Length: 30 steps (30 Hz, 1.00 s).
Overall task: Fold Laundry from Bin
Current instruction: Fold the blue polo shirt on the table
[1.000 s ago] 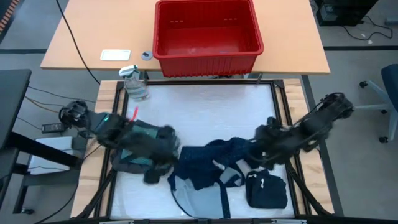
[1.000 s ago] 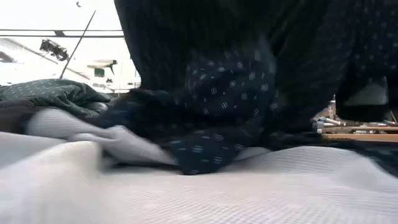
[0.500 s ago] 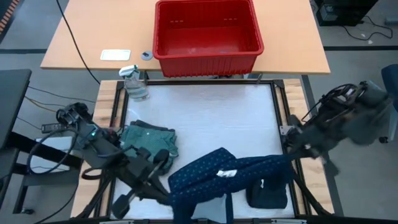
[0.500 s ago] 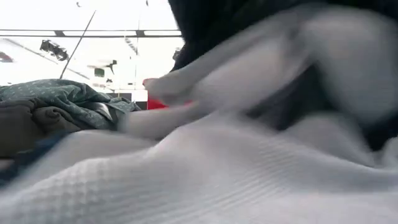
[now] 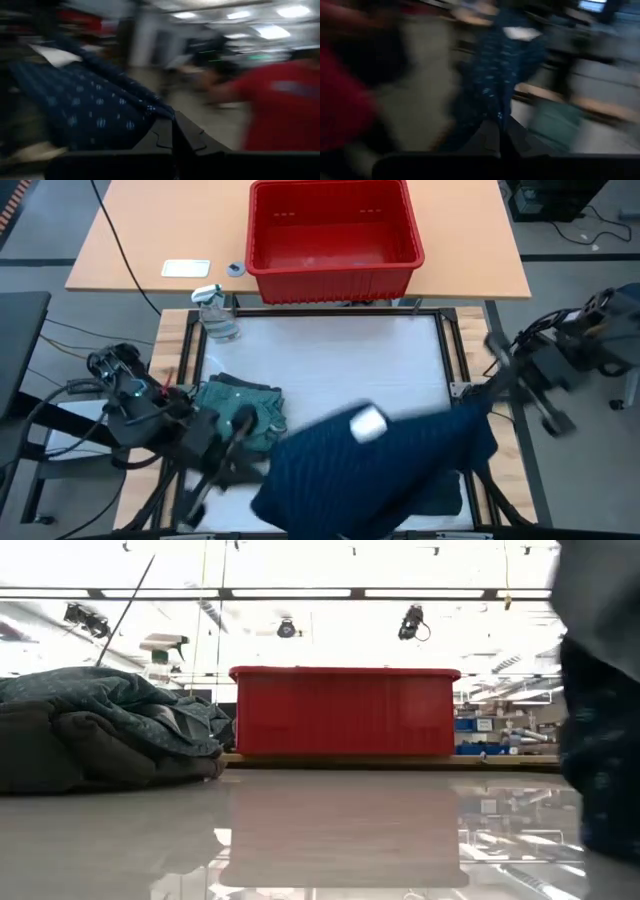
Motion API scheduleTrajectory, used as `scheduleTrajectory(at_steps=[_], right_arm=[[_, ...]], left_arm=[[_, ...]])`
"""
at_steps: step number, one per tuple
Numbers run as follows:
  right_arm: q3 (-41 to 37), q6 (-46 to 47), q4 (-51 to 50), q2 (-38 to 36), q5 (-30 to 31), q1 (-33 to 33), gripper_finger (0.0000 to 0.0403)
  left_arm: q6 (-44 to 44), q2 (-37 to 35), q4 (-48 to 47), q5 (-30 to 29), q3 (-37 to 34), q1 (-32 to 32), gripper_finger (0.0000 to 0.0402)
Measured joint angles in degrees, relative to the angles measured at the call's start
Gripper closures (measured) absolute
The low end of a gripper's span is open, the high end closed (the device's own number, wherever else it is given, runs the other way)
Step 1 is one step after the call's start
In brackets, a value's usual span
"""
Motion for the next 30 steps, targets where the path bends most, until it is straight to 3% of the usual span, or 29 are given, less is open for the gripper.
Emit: scheduleTrajectory(at_steps=[3,5,7,10,13,19,25,27,30], right_arm=[[-0.3,5.8,-10.9,-2.0,11.1,-2.7,0.0403],[-2.4,10.0,-13.9,-3.1,13.8,-5.8,0.0403],[-7.5,7.9,-12.2,-5.6,12.7,-9.5,0.0403],[-14.1,9.0,-13.9,-7.7,13.4,-15.5,0.0403],[-21.5,9.8,-12.7,-9.2,14.2,-22.6,0.0403],[-27.6,12.4,-11.6,-10.1,20.1,-30.5,0.0403],[-26.5,0.0,-8.5,-8.3,25.0,-32.6,0.0401],[-24.8,-4.6,-4.8,-8.3,22.5,-32.6,0.0400],[-21.1,-7.7,1.5,-8.2,11.6,-32.6,0.0401]], left_arm=[[-2.1,-0.9,-10.4,-16.2,0.1,2.1,0.0402],[-6.1,-0.9,-19.2,-25.8,0.0,4.3,0.0402],[-11.6,-0.7,-28.6,-30.5,0.0,7.7,0.0402],[-18.7,-0.7,-39.5,-31.4,-0.2,14.3,0.0402],[-18.3,-0.7,-42.8,-29.4,-0.3,20.7,0.0402],[0.9,-0.7,-39.2,-20.5,3.0,28.1,0.0401],[15.1,-0.7,-36.6,-18.2,12.3,29.0,0.0401],[16.7,-0.7,-36.2,-12.6,16.3,27.8,0.0401],[16.3,-0.7,-33.2,2.3,21.7,25.7,0.0401]])
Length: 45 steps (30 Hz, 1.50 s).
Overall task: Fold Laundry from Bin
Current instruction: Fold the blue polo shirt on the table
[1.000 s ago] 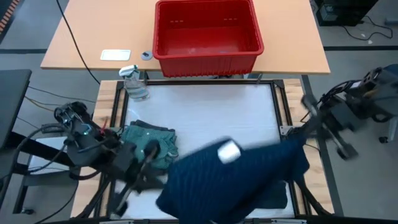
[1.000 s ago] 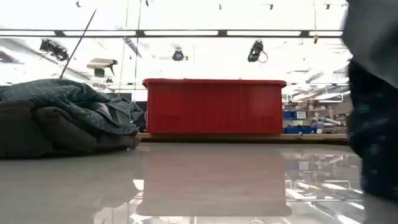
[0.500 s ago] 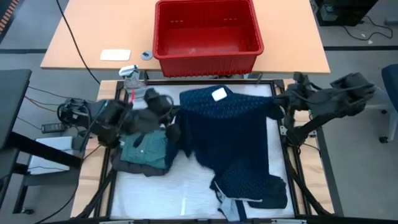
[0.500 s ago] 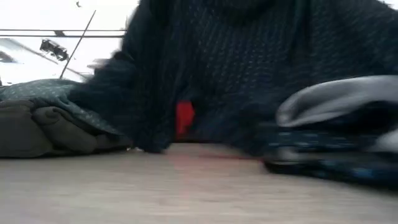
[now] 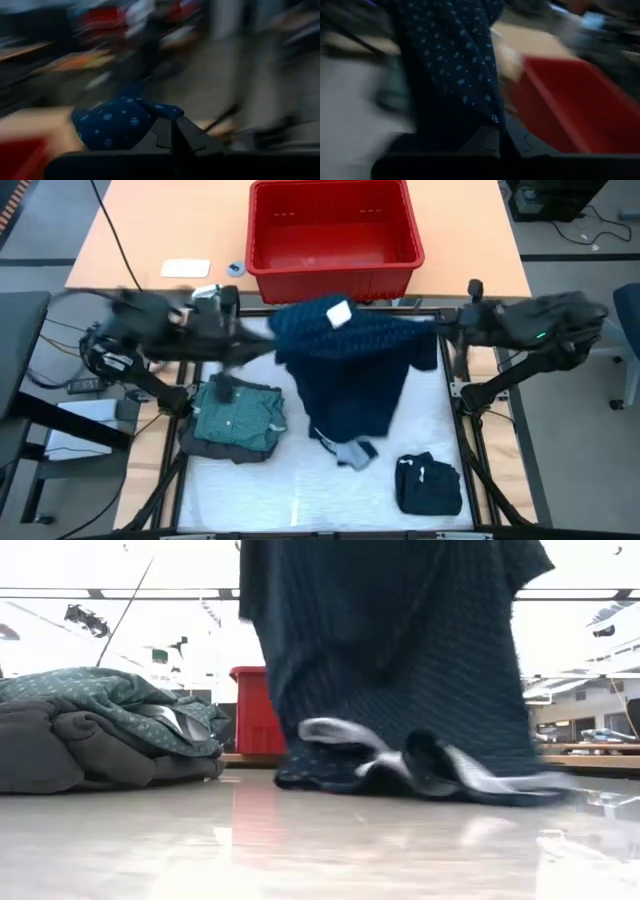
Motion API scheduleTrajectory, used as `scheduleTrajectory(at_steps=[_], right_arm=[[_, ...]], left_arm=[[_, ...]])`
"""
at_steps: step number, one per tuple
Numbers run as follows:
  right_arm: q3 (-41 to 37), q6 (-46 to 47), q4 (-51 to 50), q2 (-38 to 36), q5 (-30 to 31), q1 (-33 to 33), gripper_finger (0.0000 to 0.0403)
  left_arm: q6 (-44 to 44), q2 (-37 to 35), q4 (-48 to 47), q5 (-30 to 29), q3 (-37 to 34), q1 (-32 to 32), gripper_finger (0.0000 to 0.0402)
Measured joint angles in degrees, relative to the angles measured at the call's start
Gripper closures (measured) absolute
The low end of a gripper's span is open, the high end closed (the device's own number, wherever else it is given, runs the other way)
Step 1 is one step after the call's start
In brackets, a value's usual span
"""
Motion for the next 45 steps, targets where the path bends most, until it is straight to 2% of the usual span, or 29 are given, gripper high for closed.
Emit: scheduleTrajectory(at_steps=[4,6,9,11,16,20,25,27,30,33,38,45], right_arm=[[7.2,1.5,4.9,-0.4,-20.7,0.1,0.0402],[10.4,2.9,7.3,-0.6,-30.7,0.1,0.0402],[13.9,5.4,11.3,-0.5,-42.0,0.1,0.0402],[15.5,6.4,15.0,-0.4,-47.4,0.1,0.0402],[16.7,10.5,22.9,-0.4,-55.4,0.1,0.0402],[16.7,16.7,24.0,0.0,-58.8,0.1,0.0402],[16.8,21.8,18.7,1.0,-57.5,0.9,0.0402],[16.8,21.8,13.9,1.5,-54.3,2.2,0.0402],[16.7,22.4,6.4,2.2,-47.6,4.6,0.0402],[14.4,22.9,0.4,2.5,-41.6,7.1,0.0402],[6.0,24.2,-6.4,2.5,-30.5,12.2,0.0402],[-14.6,31.3,-7.4,2.5,-15.6,19.9,0.0402]], left_arm=[[-1.8,0.0,9.9,20.2,4.3,-4.0,0.0401],[-2.1,0.0,13.9,24.3,5.0,-6.3,0.0401],[-2.1,0.2,17.9,24.1,5.4,-9.6,0.0401],[-2.1,0.5,20.5,22.9,5.4,-11.1,0.0401],[-3.4,2.8,25.2,21.0,5.6,-12.8,0.0401],[-7.5,5.6,28.2,21.6,5.6,-13.1,0.0401],[-10.0,8.1,30.5,21.7,5.6,-15.3,0.0398],[-10.4,8.8,30.1,21.0,5.6,-16.2,0.0395],[-10.4,9.8,28.2,17.1,5.6,-18.3,0.0395],[-10.5,10.3,24.1,11.0,5.6,-20.6,0.0395],[-14.1,11.1,15.3,-3.0,5.6,-23.8,0.0394],[-30.9,13.2,-3.0,-19.8,5.7,-25.1,0.0394]])
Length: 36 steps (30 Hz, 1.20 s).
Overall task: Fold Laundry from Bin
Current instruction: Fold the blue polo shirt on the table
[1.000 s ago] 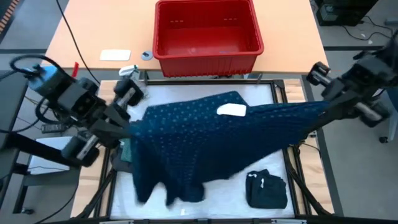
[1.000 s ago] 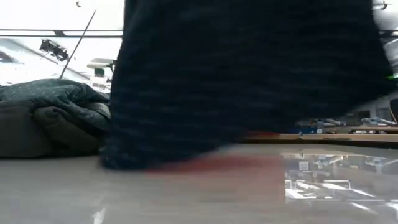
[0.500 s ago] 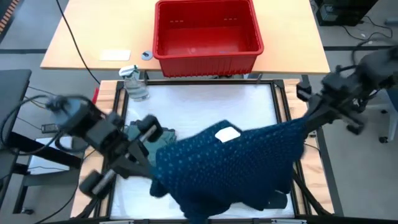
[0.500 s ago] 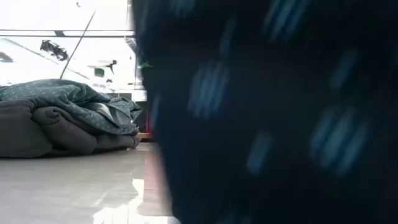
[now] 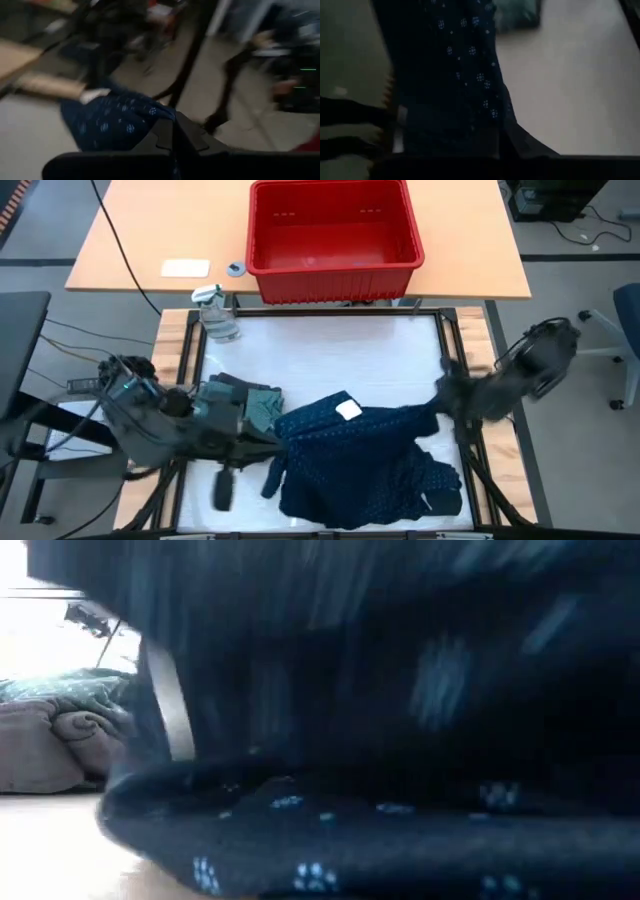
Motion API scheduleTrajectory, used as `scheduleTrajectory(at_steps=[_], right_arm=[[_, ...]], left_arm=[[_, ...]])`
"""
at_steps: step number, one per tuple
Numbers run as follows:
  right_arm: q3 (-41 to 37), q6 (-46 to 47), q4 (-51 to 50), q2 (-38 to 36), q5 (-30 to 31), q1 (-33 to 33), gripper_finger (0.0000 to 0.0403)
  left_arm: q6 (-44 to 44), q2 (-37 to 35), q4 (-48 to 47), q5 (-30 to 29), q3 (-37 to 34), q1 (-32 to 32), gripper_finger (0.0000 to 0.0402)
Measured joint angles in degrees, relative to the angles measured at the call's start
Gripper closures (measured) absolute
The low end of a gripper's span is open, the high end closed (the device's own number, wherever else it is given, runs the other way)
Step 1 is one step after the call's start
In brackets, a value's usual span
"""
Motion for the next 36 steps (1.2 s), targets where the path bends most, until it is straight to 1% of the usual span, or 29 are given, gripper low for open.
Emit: scheduleTrajectory(at_steps=[2,4,6,8,12,14,16,19,23,27,30,32,36], right_arm=[[-7.1,3.8,0.9,0.0,2.8,2.1,0.0403],[-14.7,8.2,3.1,0.0,4.6,4.0,0.0403],[-22.2,12.2,7.3,0.0,4.6,5.9,0.0403],[-29.2,14.8,14.4,0.1,1.7,7.5,0.0403],[-40.7,16.9,31.8,0.9,-8.9,10.2,0.0399],[-45.1,19.1,38.6,1.3,-13.4,11.0,0.0387],[-48.6,21.7,43.4,1.6,-15.5,11.4,0.0368],[-51.6,23.7,47.6,1.3,-17.8,11.5,0.0333],[-51.7,23.0,48.8,1.2,-21.0,11.2,0.0282],[-50.3,19.8,51.1,1.2,-19.8,10.7,0.0235],[-50.2,17.6,55.3,1.3,-15.9,9.0,0.0207],[-50.3,16.5,58.7,1.8,-13.6,7.0,0.0194],[-52.2,15.9,64.5,5.3,-13.8,1.6,0.0183]], left_arm=[[-6.5,1.4,-6.1,-2.0,0.0,0.2,0.0394],[-12.8,3.7,-11.2,-2.3,0.0,1.2,0.0393],[-18.5,6.2,-15.6,-2.2,0.0,1.9,0.0393],[-23.6,8.9,-18.8,-0.7,0.0,2.6,0.0393],[-30.1,14.4,-22.5,4.1,0.0,3.3,0.0393],[-32.5,17.4,-23.1,6.6,0.0,3.7,0.0393],[-33.7,20.3,-23.1,10.6,0.0,3.9,0.0393],[-35.5,24.6,-23.2,16.0,-0.1,4.3,0.0393],[-37.9,28.9,-23.2,20.8,-0.1,4.3,0.0393],[-40.8,31.0,-23.1,21.1,-0.1,4.0,0.0393],[-41.7,31.6,-23.1,20.7,-0.1,3.4,0.0393],[-41.8,31.6,-23.1,20.4,-0.1,3.1,0.0393],[-42.3,31.7,-25.0,19.9,-0.1,2.4,0.0393]])
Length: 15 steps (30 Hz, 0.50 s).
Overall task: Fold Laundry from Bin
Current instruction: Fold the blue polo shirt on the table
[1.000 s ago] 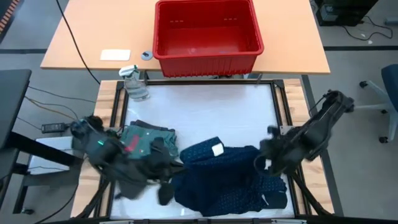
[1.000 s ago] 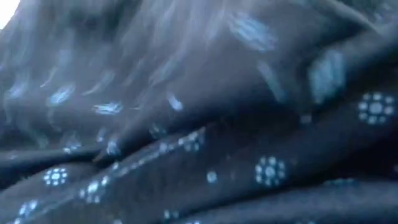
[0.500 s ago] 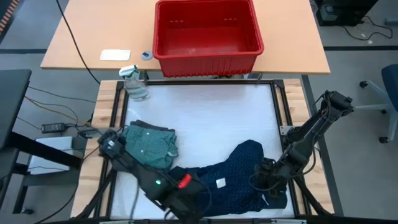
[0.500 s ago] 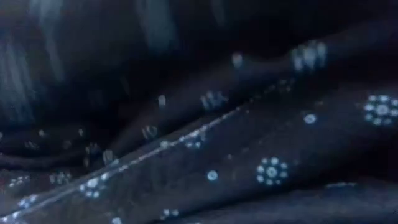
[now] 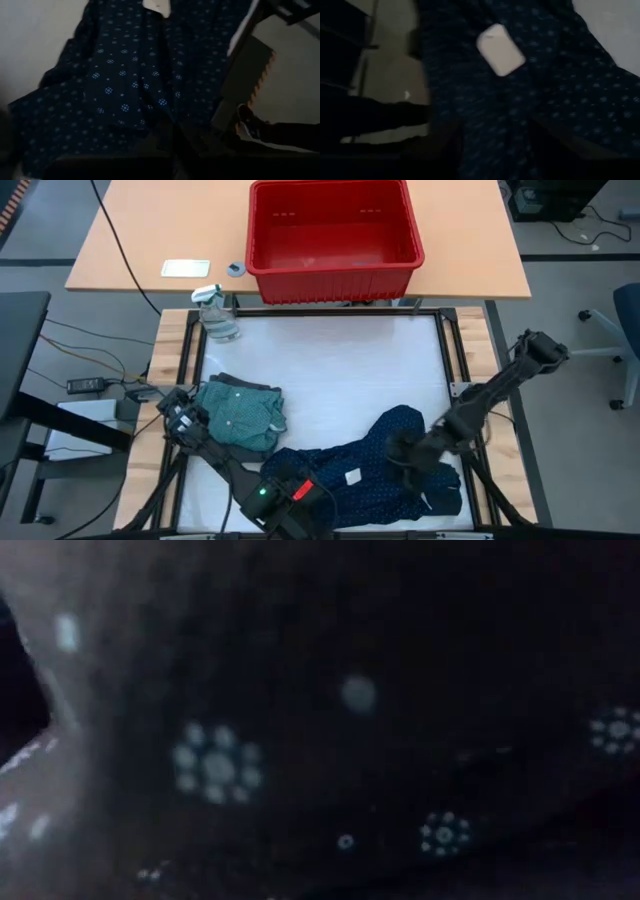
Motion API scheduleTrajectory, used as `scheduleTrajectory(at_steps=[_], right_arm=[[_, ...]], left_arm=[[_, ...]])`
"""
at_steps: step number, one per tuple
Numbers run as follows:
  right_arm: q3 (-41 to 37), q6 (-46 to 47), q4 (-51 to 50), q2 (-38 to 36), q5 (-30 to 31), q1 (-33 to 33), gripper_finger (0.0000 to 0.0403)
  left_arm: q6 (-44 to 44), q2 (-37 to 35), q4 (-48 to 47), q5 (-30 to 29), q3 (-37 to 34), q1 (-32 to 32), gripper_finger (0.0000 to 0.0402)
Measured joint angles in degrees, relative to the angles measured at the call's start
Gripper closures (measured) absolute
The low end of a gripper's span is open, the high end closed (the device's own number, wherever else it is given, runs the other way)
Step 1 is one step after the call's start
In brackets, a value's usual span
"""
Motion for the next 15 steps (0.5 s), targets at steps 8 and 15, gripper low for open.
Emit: scheduleTrajectory(at_steps=[8,15], right_arm=[[-0.3,-5.0,0.9,7.5,-4.4,-2.5,0.0206],[-0.3,-6.2,1.9,11.1,-4.4,-3.9,0.0232]], left_arm=[[-6.0,0.0,-6.5,-1.0,0.0,-1.2,0.0393],[-8.4,0.0,-8.5,-1.1,0.0,-1.8,0.0393]])
